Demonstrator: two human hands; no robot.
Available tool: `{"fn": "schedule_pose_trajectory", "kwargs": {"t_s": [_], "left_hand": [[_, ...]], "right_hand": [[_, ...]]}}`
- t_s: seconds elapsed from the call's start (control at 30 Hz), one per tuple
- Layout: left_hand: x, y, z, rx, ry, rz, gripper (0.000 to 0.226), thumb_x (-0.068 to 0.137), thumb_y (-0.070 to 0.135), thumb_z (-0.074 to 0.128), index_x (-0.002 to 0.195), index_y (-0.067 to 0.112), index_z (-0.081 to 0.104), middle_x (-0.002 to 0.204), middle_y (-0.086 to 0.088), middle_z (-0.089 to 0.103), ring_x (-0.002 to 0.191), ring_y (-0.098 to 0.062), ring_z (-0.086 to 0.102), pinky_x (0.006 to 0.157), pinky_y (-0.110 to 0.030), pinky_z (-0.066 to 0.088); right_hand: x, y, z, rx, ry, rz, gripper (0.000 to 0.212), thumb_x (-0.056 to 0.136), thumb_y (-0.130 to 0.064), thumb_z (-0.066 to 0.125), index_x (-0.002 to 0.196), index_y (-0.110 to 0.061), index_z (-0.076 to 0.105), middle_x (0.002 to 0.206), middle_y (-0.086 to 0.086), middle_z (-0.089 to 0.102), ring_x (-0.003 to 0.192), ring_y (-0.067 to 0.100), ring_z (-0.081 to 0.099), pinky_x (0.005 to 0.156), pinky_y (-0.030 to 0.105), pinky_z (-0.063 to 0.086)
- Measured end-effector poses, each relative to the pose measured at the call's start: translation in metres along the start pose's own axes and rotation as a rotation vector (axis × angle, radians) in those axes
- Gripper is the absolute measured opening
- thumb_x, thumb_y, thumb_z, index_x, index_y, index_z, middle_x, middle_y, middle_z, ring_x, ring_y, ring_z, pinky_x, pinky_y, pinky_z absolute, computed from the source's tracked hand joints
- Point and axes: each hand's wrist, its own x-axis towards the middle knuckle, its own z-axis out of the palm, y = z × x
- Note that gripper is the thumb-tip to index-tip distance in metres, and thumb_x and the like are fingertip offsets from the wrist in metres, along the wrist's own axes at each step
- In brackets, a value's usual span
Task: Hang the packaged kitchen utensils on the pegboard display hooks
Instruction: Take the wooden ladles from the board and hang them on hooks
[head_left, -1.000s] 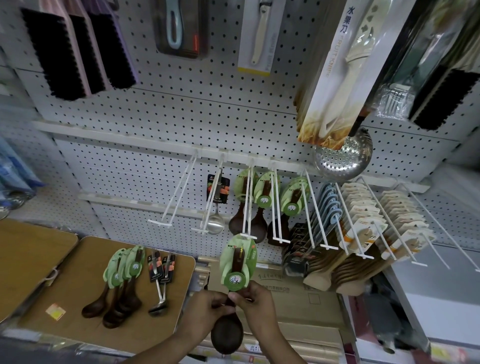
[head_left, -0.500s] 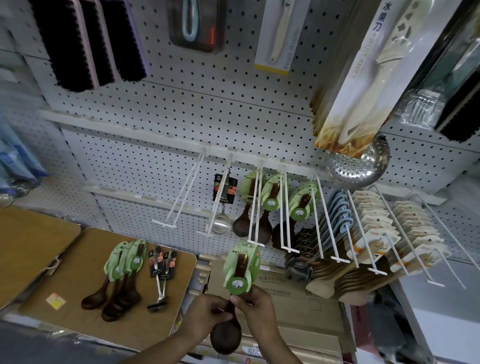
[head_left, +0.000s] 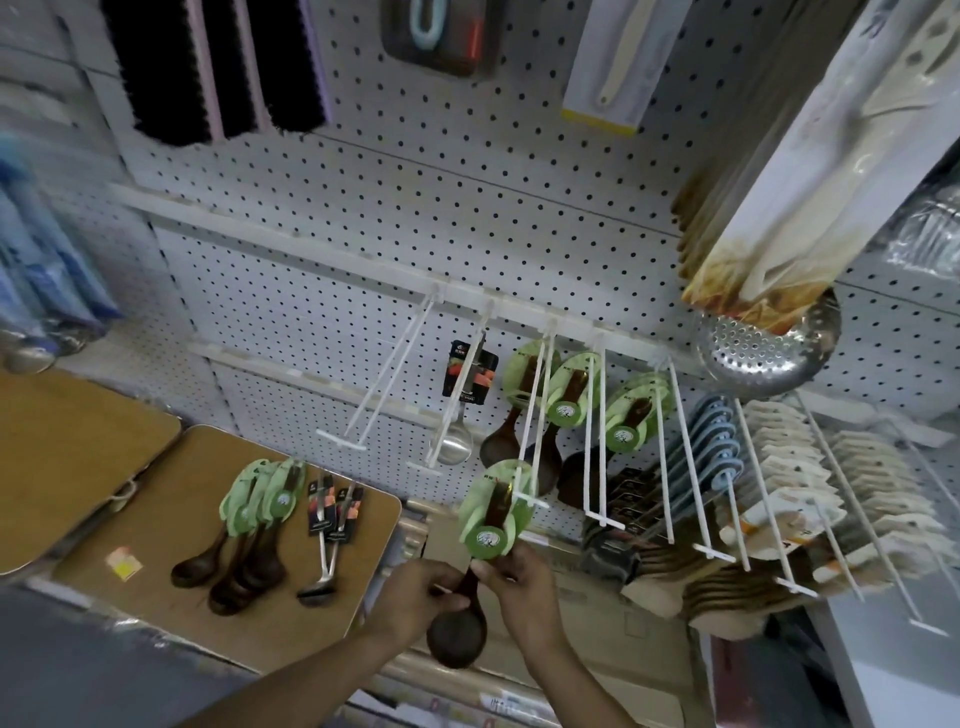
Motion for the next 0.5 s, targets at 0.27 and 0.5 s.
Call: {"fn": "schedule_pose_trajectory", "kwargs": {"t_s": [0.27,0.5], "left_hand": [[0.023,0.017,0.000,-0.028,0.095,0.029,0.010,0.080,0.042,0.067,0.073,0.048,0.071,0.076,0.018,0.072,0.078,-0.004,0.067,0.079,-0.034,0.051],[0.056,0.037,-0.006,0.029,0.130,0.041,0.011,0.082,0.047,0.065,0.081,0.042,0.075,0.084,0.010,0.076,0.083,-0.010,0.070,0.082,-0.039,0.054]], "right_hand": [[0.038,-0.016,-0.008,-0.022,-0.054,0.013,0.031,0.070,-0.032,0.079,0.095,-0.015,0.073,0.087,0.002,0.077,0.086,0.020,0.073,0.084,0.048,0.057],[0.078,-0.028,-0.016,-0.099,0.029,-0.037,0.009,0.082,0.008,0.068,0.090,0.011,0.065,0.083,0.019,0.071,0.081,0.026,0.068,0.072,0.040,0.053]]}}
